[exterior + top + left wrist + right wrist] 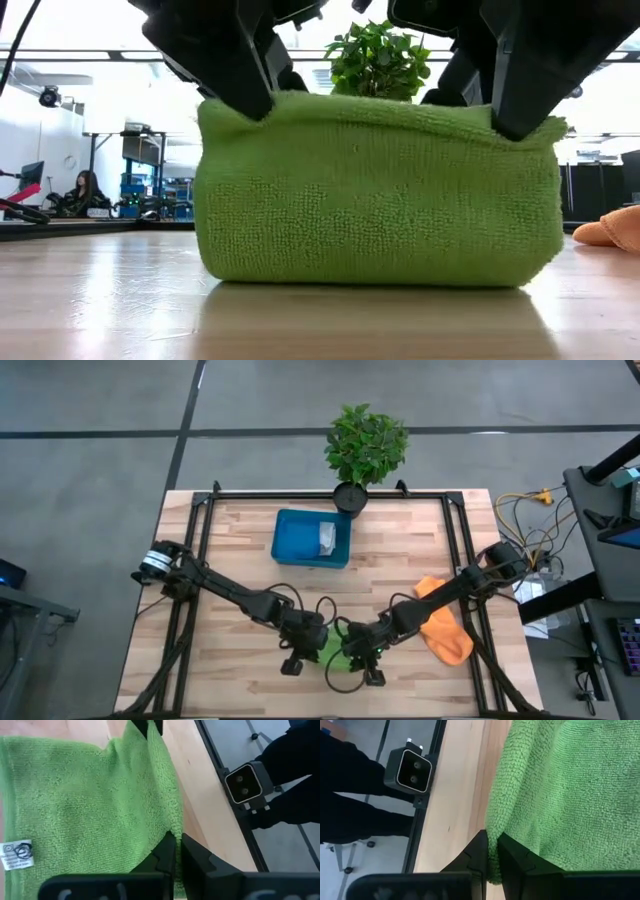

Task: Fold microfiber towels
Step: Fold the green microfiber towel

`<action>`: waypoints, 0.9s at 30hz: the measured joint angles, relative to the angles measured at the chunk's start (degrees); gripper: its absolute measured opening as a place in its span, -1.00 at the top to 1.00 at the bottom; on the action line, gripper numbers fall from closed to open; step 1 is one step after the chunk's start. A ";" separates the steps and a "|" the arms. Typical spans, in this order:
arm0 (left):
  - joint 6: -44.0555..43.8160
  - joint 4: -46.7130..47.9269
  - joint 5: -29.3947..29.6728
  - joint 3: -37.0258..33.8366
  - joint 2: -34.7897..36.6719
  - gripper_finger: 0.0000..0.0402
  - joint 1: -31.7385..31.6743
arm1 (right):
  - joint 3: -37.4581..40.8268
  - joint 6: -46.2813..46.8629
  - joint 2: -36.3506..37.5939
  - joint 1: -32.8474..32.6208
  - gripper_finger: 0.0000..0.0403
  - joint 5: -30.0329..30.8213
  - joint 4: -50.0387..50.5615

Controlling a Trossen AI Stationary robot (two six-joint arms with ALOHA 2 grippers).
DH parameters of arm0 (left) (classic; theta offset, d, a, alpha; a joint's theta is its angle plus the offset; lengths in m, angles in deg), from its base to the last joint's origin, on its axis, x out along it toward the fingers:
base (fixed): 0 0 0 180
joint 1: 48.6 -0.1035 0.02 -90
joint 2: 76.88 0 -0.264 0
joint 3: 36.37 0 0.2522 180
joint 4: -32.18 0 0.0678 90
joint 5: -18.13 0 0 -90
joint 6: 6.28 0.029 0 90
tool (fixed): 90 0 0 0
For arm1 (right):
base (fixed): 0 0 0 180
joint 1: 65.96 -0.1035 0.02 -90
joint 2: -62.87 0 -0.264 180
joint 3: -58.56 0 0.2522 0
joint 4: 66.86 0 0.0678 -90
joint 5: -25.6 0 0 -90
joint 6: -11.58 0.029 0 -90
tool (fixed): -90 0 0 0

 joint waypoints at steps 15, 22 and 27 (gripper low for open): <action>0.22 -3.30 -12.22 -0.72 0.11 1.00 -1.17 | 2.09 5.12 -0.52 2.48 0.86 -15.06 -10.13; 0.33 -2.90 -6.21 -0.79 0.11 1.00 -3.52 | 5.89 6.36 -0.33 4.21 0.86 -15.35 -10.12; 1.41 -2.75 -5.48 -1.04 0.11 1.00 -4.43 | 7.76 6.32 -0.33 4.73 0.86 -12.95 -10.60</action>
